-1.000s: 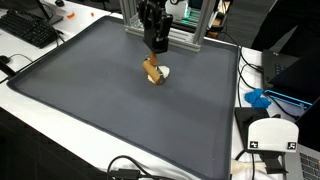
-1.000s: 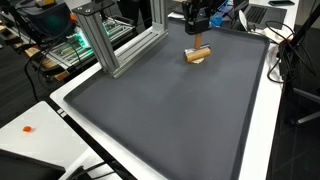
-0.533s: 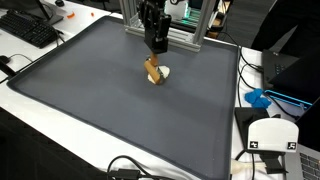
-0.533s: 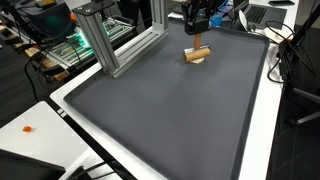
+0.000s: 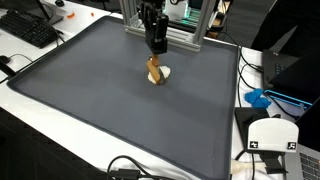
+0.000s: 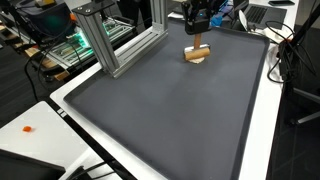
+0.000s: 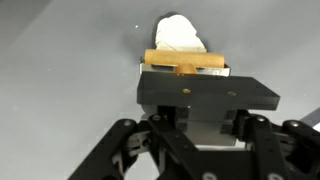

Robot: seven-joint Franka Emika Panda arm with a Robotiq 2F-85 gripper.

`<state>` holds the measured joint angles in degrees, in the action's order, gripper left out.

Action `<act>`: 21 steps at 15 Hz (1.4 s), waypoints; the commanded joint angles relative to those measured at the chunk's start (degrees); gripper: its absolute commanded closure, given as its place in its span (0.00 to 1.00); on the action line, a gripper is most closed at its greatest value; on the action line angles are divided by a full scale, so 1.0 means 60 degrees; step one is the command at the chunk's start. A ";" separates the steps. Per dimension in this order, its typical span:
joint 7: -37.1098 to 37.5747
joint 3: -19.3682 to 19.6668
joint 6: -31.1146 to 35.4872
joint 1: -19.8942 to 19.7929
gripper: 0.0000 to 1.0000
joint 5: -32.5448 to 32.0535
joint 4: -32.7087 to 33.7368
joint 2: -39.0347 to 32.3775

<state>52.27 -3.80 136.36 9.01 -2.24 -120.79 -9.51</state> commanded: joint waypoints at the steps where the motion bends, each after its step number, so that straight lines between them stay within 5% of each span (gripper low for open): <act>1: 0.0236 -0.0097 -0.0204 0.0082 0.65 0.0345 0.0089 -0.0384; 13: -0.1860 -0.0471 -0.0899 0.0047 0.65 0.1836 0.0174 -0.0403; 21: -0.3464 -0.0517 -0.0964 0.0173 0.65 0.1256 0.0185 -0.0076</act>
<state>35.65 -6.84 130.03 9.82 6.21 -119.82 -10.14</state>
